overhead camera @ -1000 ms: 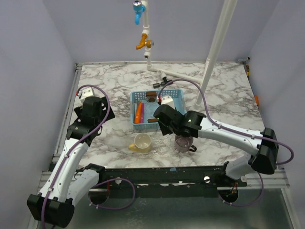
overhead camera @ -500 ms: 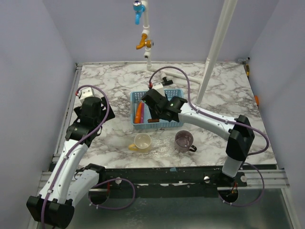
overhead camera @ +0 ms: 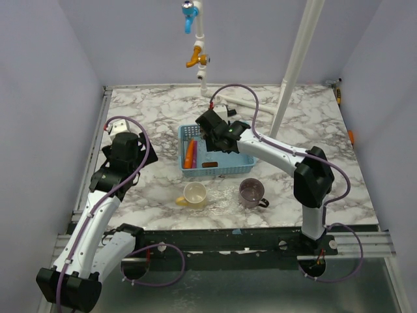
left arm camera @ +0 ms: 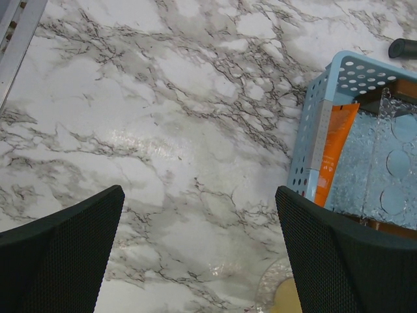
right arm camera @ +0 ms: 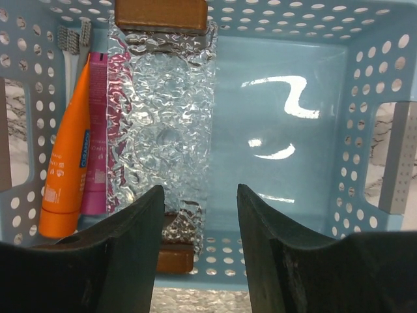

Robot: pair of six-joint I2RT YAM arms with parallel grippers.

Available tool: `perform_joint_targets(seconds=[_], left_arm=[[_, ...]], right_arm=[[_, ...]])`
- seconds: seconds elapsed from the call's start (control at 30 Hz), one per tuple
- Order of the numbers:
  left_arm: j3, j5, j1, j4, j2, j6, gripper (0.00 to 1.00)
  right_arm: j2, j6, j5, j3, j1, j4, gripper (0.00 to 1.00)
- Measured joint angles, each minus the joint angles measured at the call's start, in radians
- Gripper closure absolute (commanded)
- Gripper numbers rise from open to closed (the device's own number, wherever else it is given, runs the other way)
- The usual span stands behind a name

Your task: Prepare toiletry sets of a toothbrush and toothpaste on the tray

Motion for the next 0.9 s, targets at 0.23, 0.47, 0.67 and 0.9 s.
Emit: perform_joint_targets(seconds=[0.23, 0.47, 0.67, 0.9], left_arm=[[0.0, 0.008, 0.0, 0.005, 0.0, 0.0, 0.01], [0.0, 0.011, 0.0, 0.006, 0.0, 0.0, 0.01], [0.0, 0.014, 0.0, 0.006, 0.0, 0.0, 0.01], [0.0, 0.014, 0.0, 0.006, 0.0, 0.0, 0.01]], right_arm=[[0.057, 0.034, -0.019, 0.014, -0.024, 0.012, 0.48], [0.097, 0.062, -0.027, 0.026, -0.043, 0.017, 0.48], [0.128, 0.078, -0.035, 0.057, -0.055, 0.03, 0.48], [0.173, 0.083, -0.049, 0.085, -0.059, 0.041, 0.49]])
